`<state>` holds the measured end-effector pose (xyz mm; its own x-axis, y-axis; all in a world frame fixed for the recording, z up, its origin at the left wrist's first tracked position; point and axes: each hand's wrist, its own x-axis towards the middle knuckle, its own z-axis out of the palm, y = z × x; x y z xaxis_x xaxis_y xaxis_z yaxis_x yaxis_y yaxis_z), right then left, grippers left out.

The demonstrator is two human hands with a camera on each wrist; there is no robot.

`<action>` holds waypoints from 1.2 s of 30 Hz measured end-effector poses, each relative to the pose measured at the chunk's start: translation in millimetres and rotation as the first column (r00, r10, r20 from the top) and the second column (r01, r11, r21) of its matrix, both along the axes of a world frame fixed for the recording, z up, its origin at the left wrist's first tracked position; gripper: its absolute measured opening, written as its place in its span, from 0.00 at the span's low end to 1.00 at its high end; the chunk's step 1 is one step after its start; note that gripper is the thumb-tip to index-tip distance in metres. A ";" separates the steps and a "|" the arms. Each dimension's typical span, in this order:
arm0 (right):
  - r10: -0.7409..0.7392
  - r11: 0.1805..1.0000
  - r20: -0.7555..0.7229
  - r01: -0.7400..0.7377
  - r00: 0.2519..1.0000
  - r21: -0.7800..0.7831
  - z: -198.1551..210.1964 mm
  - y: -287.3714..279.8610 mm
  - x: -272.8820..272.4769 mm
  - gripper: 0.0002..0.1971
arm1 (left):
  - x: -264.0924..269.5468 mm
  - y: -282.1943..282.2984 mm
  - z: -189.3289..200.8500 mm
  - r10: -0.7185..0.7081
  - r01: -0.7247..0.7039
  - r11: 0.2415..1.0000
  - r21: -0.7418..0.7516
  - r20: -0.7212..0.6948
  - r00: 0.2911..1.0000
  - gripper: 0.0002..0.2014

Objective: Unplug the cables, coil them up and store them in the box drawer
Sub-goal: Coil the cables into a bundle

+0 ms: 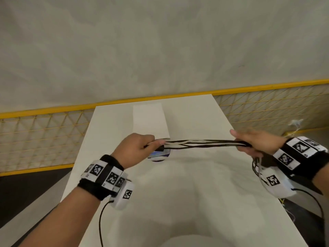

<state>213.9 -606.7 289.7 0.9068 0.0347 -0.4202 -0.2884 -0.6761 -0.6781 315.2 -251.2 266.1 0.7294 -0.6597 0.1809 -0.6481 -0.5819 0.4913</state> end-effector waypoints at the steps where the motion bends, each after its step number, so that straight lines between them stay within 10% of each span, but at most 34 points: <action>1: -0.003 0.998 -0.033 0.005 0.999 0.062 -3.1 -8.4 -4.1 0.42 | 3.8 2.2 1.2 0.000 -0.001 1.000 -0.027 -0.032 0.999 0.31; 5: 0.100 0.988 -0.030 -0.103 0.995 -0.118 3.4 -16.9 -13.2 0.35 | -6.0 -4.4 -1.1 -0.094 0.102 0.988 0.116 -0.066 0.993 0.26; 10: 0.364 0.558 0.000 -0.218 0.931 -0.801 15.1 -1.3 -4.2 0.34 | -28.9 -27.5 -31.8 -0.168 0.212 0.879 0.428 -0.137 0.976 0.26; 13: 0.190 0.818 0.203 -0.041 0.961 -0.573 18.7 -28.7 -8.2 0.37 | -23.8 -20.6 -21.7 -0.012 0.021 1.000 0.019 -0.403 0.915 0.25; 17: 0.010 0.846 0.121 0.056 0.993 -0.531 -1.5 -34.0 -4.5 0.46 | -16.3 -26.0 -2.7 -0.004 -0.173 0.954 -0.246 -0.586 0.810 0.26; 25: 0.252 0.959 0.406 -0.284 0.879 0.020 7.6 148.2 2.3 0.45 | -19.6 -41.4 22.9 -0.074 0.071 0.997 -0.023 -0.410 0.909 0.29; 29: 0.193 0.960 0.303 -0.243 0.933 0.136 -9.1 137.8 24.1 0.08 | -24.7 -19.0 43.8 -0.127 0.105 0.992 -0.072 -0.574 0.809 0.16; 31: 0.192 0.975 0.292 -0.216 0.937 0.053 -6.6 110.3 30.7 0.14 | -26.6 -3.8 39.5 -0.096 0.052 0.995 -0.090 -0.602 0.793 0.04; 36: 0.067 0.989 0.362 -0.109 0.930 0.096 10.5 86.2 34.5 0.15 | -36.9 -7.4 -5.8 0.179 -0.234 0.971 -0.045 -0.508 0.843 0.29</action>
<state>248.4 -520.5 300.1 0.9870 0.1496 -0.0580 0.0442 -0.6010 -0.7980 278.3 -258.6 260.4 0.8568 -0.4814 -0.1848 -0.1717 -0.6042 0.7781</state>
